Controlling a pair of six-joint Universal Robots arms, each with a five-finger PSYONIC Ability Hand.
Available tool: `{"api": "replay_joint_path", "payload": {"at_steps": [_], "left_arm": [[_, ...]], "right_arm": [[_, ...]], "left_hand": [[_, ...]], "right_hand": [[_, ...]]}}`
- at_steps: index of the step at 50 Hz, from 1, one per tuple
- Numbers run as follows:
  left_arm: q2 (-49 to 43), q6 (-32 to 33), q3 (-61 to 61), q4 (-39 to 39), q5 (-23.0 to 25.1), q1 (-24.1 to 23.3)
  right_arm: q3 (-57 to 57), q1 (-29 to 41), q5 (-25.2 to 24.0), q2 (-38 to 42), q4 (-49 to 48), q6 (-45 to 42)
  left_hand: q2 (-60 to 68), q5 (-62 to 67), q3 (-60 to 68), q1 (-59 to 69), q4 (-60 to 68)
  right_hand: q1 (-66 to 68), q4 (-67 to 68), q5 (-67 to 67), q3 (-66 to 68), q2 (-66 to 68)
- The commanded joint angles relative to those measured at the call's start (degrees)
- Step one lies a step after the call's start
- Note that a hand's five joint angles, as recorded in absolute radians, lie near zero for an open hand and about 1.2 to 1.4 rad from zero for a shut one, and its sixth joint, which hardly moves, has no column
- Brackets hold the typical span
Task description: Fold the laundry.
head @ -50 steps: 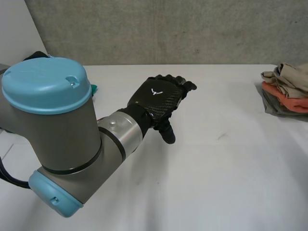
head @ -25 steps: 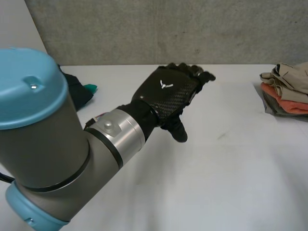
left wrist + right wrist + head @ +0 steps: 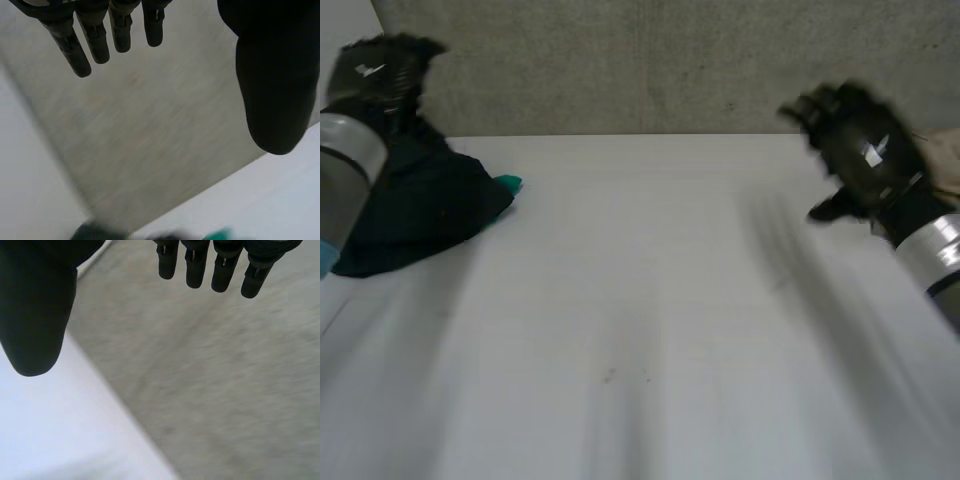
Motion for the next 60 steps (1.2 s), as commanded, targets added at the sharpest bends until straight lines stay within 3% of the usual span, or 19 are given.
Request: {"api": "replay_joint_path", "payload": {"at_steps": [1,7,12,15,16,19,26,31,32,36,44,46,48,54,60], "left_arm": [[-20.59,12.53,11.99,3.23,1.27,7.12],[-33.54,16.42,23.17,3.58,2.15,9.06],[-43.21,17.04,33.01,2.18,2.24,9.41],[-45.16,16.95,36.62,-0.02,2.07,9.41],[-44.64,16.86,36.80,-0.89,1.72,9.06],[-42.88,16.60,35.67,-1.60,1.45,7.92],[-25.23,9.49,20.13,-0.03,3.03,1.33],[-14.68,2.90,7.91,2.87,12.94,-6.39],[-11.35,2.11,4.41,2.96,16.97,-9.46],[-5.89,2.36,-3.25,2.53,23.14,-16.49],[-4.99,2.98,-12.76,0.77,24.39,-28.63],[-4.99,3.77,-13.99,-1.07,23.87,-33.29],[-4.73,4.29,-14.00,-2.13,22.81,-34.71],[-2.01,5.88,-13.73,-5.03,11.05,-35.06],[4.66,5.18,-14.26,-5.21,-2.47,-31.47]], "right_arm": [[1.17,2.69,0.84,6.82,8.71,-7.73],[2.57,2.17,0.84,9.11,11.44,-10.73],[3.54,2.25,0.84,9.11,11.53,-11.17],[3.89,2.17,0.84,9.11,11.45,-11.17],[3.89,2.17,0.84,9.11,11.45,-11.17],[3.89,2.17,1.02,8.68,11.45,-11.17],[3.72,2.08,2.33,8.23,11.18,-11.08],[3.19,1.11,5.06,7.18,11.18,-10.91],[3.10,0.94,5.41,6.92,11.18,-10.82],[3.02,-0.38,6.55,5.86,10.92,-10.46],[2.49,-2.14,7.34,5.33,10.92,-10.38],[1.88,-2.23,8.22,5.33,11.18,-10.38],[1.17,-2.32,8.92,5.25,11.53,-10.29],[-0.06,-2.14,9.10,4.72,12.32,-10.11],[-5.32,-1.44,9.19,3.66,22.59,-10.03]], "left_hand": [[-0.06,-1.09,-0.33,1.07,0.27],[1.11,0.08,0.84,2.24,1.44],[10.18,9.16,9.91,11.31,10.51],[42.89,41.86,42.62,44.02,43.22],[68.29,67.27,68.02,69.42,68.62],[68.55,67.52,68.28,69.68,68.88],[68.55,67.52,68.28,69.68,68.88],[68.55,67.52,68.28,69.68,68.88],[68.55,67.52,68.28,69.68,68.88],[68.55,67.52,68.28,69.68,68.88],[68.55,67.52,68.28,69.68,68.88],[28.43,27.41,28.16,29.56,28.76],[12.60,11.58,12.33,13.73,12.93],[3.47,2.45,3.21,4.60,3.80],[3.30,2.28,3.04,4.43,3.63]], "right_hand": [[-3.15,-2.24,-2.49,-2.14,-2.26],[-3.15,-2.24,-2.49,-2.14,-2.26],[-3.15,-2.24,-2.49,-2.14,-2.26],[-3.15,-2.24,-2.49,-2.14,-2.26],[-3.15,-2.24,-2.49,-2.14,-2.26],[-3.15,-2.24,-2.49,-2.14,-2.26],[-3.15,-2.24,-2.49,-2.14,-2.26],[-3.15,-2.24,-2.49,-2.14,-2.26],[-3.15,-2.24,-2.49,-2.14,-2.26],[-3.15,-2.24,-2.49,-2.14,-2.26],[-3.15,-2.24,-2.49,-2.14,-2.26],[-3.15,-2.24,-2.49,-2.14,-2.26],[-3.15,-2.24,-2.49,-2.14,-2.26],[-3.15,-2.24,-2.49,-2.14,-2.26],[-3.15,-2.24,-2.49,-2.14,-2.26]]}}
